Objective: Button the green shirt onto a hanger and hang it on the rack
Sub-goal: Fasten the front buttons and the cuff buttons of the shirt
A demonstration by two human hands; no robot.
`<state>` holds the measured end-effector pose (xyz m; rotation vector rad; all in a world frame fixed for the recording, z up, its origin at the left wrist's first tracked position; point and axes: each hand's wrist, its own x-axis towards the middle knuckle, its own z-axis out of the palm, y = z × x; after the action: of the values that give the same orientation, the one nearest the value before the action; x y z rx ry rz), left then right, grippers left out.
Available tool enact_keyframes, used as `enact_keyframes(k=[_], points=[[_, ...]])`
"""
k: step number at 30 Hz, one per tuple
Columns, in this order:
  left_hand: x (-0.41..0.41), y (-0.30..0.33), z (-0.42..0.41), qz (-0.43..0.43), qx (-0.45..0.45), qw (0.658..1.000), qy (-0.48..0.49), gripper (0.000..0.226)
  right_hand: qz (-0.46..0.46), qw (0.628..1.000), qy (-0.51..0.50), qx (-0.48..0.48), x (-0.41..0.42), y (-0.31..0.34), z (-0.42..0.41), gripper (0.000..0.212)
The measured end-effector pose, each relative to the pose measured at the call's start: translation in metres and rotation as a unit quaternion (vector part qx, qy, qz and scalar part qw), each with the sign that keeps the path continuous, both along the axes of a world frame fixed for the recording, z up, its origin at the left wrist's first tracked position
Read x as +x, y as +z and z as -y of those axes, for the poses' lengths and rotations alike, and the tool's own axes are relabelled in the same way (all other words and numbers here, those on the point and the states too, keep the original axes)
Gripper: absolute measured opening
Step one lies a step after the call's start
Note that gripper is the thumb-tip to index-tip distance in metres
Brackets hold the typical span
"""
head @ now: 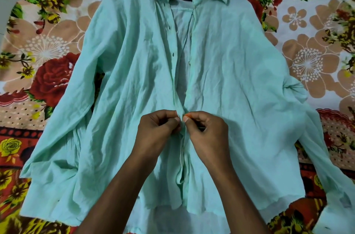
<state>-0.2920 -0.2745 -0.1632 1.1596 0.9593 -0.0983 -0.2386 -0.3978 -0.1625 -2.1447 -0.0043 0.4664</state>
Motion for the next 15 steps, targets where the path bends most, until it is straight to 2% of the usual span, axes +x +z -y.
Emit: enact_keyframes(k=[4, 9, 12, 15], points=[[0.0033, 0.0021, -0.0021, 0.019, 0.043, 0.999, -0.02, 0.006, 0.004, 0.999, 0.028, 0.026, -0.0011, 0.0034, 0.0025, 0.011], [0.0023, -0.002, 0.0028, 0.017, 0.088, 0.995, -0.038, 0.011, -0.013, 0.999, 0.017, 0.027, -0.0006, 0.0037, 0.0065, 0.011], [0.0013, -0.0009, 0.0046, 0.029, 0.082, 0.996, -0.026, 0.01, -0.029, 0.999, 0.009, 0.017, 0.0018, 0.0021, 0.005, 0.015], [0.0008, -0.0009, 0.0036, 0.018, 0.03, 0.999, 0.013, 0.012, -0.01, 0.999, 0.025, -0.023, 0.0046, -0.0007, 0.0023, 0.015]])
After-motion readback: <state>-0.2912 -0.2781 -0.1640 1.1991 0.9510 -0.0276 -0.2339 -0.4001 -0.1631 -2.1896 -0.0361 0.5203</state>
